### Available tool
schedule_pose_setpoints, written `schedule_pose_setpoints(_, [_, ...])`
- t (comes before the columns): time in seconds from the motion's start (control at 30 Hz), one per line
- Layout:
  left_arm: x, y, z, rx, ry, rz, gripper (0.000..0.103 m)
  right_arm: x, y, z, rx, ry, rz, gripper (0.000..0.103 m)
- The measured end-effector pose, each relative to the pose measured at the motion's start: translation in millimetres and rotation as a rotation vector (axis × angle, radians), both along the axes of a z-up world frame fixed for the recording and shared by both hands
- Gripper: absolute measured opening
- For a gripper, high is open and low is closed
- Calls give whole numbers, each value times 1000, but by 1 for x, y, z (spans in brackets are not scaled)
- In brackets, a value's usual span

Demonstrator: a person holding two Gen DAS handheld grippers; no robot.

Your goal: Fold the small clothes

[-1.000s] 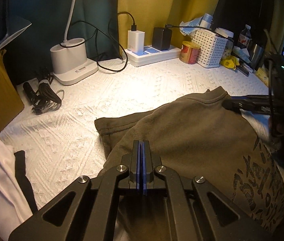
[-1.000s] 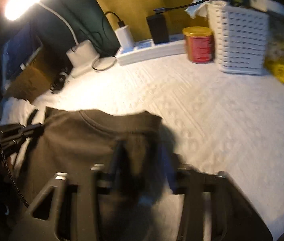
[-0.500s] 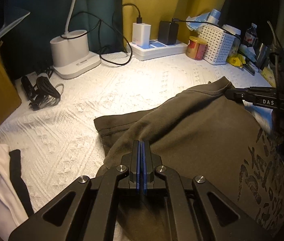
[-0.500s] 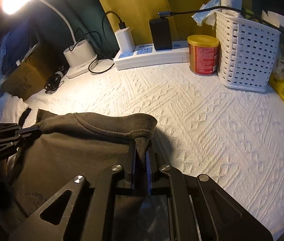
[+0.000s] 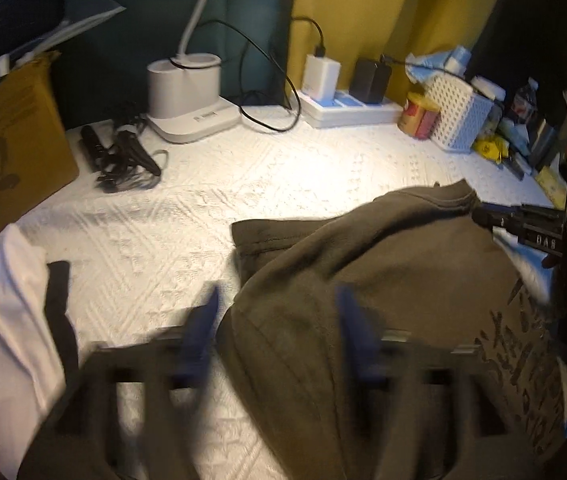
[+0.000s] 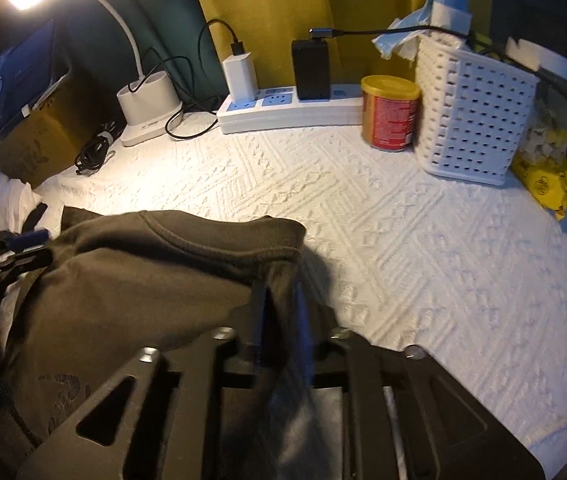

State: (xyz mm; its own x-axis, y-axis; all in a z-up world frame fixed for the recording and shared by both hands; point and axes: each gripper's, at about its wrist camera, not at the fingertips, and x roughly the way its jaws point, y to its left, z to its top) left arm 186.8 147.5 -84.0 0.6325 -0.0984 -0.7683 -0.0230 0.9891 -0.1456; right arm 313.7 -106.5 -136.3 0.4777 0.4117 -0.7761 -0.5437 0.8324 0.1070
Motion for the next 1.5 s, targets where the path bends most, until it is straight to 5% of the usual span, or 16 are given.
schedule_pose_setpoints(0.07, [-5, 0, 3, -12, -4, 5, 74, -4, -5, 4, 0, -11, -11, 53])
schedule_pose_setpoints(0.13, [-10, -1, 2, -14, 1, 11, 74, -7, -11, 7, 6, -17, -21, 61])
schedule_pose_setpoints(0.6, [-15, -13, -19, -26, 59, -1, 82, -24, -40, -2, 58, 36, -69, 62])
schedule_pose_setpoints(0.97, [2, -36, -22, -6, 35, -61, 81, -16, 1, -11, 90, 87, 54, 62])
schedule_pose_setpoints(1.47, [10, -53, -22, -15, 19, -112, 51, -24, 28, -13, 25, 16, 153, 61])
schedule_pose_setpoints(1.5, [10, -53, -22, -19, 16, -112, 43, -26, 31, -13, 15, 8, 161, 61])
